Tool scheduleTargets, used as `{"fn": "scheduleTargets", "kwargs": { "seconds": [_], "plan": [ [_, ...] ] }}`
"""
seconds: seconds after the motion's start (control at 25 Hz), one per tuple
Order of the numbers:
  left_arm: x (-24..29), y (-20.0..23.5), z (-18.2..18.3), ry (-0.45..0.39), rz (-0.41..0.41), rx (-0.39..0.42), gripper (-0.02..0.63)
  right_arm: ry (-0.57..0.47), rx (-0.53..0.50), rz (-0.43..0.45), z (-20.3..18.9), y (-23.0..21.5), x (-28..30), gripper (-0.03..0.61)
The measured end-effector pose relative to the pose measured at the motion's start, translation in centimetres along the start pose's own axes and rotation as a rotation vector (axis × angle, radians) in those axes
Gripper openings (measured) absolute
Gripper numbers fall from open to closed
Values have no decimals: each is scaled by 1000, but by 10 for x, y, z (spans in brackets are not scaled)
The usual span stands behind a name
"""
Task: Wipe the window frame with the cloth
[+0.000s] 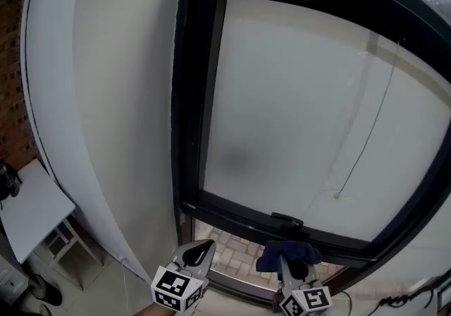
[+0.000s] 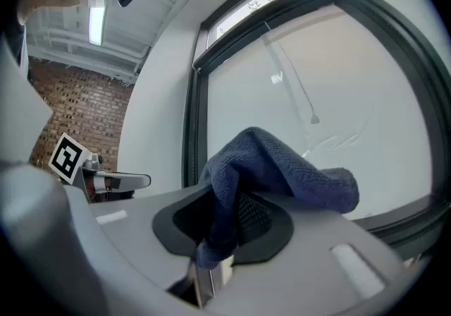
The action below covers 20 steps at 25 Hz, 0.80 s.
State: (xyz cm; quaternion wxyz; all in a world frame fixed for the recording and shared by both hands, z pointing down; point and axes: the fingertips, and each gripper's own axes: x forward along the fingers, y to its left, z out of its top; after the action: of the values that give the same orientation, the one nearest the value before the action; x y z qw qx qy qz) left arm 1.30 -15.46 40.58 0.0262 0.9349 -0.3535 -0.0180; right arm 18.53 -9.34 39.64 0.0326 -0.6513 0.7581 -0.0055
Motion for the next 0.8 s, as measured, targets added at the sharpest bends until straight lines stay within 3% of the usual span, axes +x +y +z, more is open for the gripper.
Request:
{"fn": "scheduleTargets", "kwargs": {
  "seconds": [0.56, 0.8],
  "plan": [
    [-42, 97, 7, -21, 115, 19, -8, 0, -18, 124, -5, 84, 79, 63],
    [-49, 112, 17, -39, 96, 32, -8, -9, -24, 156, -1, 115, 101, 63]
  ]
}}
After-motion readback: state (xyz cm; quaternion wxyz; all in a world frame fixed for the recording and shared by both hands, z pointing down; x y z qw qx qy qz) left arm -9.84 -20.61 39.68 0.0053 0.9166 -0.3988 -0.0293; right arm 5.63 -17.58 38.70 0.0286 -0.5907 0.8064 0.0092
